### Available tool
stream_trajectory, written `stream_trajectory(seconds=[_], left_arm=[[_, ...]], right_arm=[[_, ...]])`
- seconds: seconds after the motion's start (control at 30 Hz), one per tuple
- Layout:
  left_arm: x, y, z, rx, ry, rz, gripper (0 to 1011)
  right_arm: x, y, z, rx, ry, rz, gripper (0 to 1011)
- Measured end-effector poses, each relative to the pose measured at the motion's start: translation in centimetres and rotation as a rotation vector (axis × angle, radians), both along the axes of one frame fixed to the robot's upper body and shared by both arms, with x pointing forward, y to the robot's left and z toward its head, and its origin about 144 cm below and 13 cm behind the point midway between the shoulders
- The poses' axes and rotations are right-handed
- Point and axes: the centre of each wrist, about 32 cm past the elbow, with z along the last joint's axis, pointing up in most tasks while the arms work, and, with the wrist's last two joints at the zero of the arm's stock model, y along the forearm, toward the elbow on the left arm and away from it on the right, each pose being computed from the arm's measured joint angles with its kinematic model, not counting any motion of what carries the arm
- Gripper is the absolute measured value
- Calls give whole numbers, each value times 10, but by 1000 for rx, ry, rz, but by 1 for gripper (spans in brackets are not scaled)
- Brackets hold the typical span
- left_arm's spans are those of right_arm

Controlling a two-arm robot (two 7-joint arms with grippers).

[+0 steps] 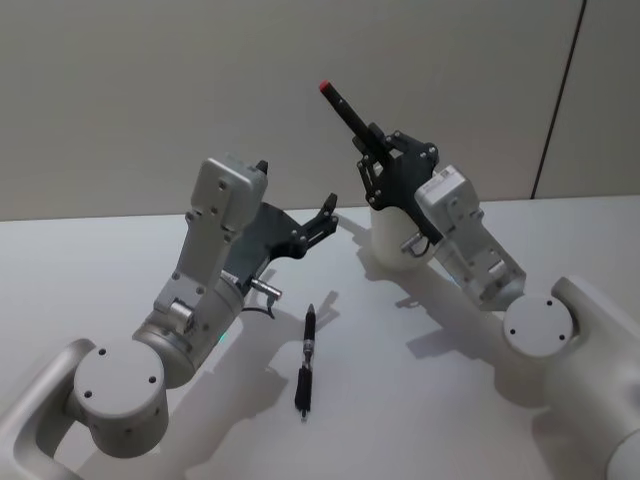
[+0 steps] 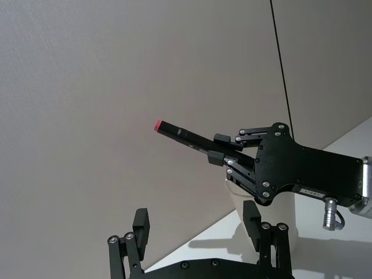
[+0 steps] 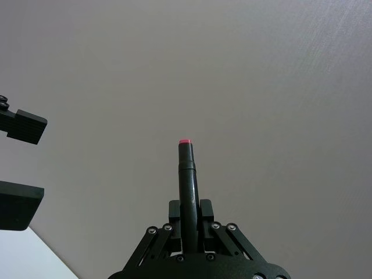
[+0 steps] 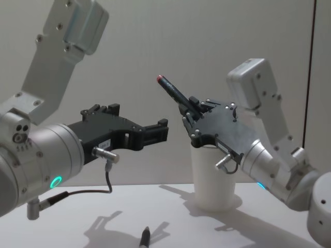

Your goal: Place the pen into the pen holder.

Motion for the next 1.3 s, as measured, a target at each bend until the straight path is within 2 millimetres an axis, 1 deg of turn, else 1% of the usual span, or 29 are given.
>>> stream_trajectory(seconds=[0.43,0.77,0.87,0.93,1.0,1.07,1.1,1.2,1.27,1.3], left_arm=[[0,0,0,0,0,0,1001],[0,0,0,0,0,0,1001],[0,0,0,0,0,0,1001],[0,0,0,0,0,0,1001],[0,0,0,0,0,0,1000],[0,0,0,0,0,0,1001],[0,0,0,0,0,0,1001],[0,0,0,0,0,0,1001],[0,0,0,0,0,0,1001],[0,0,0,0,0,0,1001]], right_arm=[[8,4,-3,5,-1,5,187],[11,6,-4,12,10,2,196],[11,6,-4,14,12,1,274],[11,6,-4,15,13,1,343],[11,6,-4,16,14,1,379],[12,6,-4,17,15,0,463],[12,6,-5,17,16,0,483],[12,6,-4,18,17,-1,600],[12,6,-5,18,17,-1,634],[12,6,-5,18,18,-1,681]])
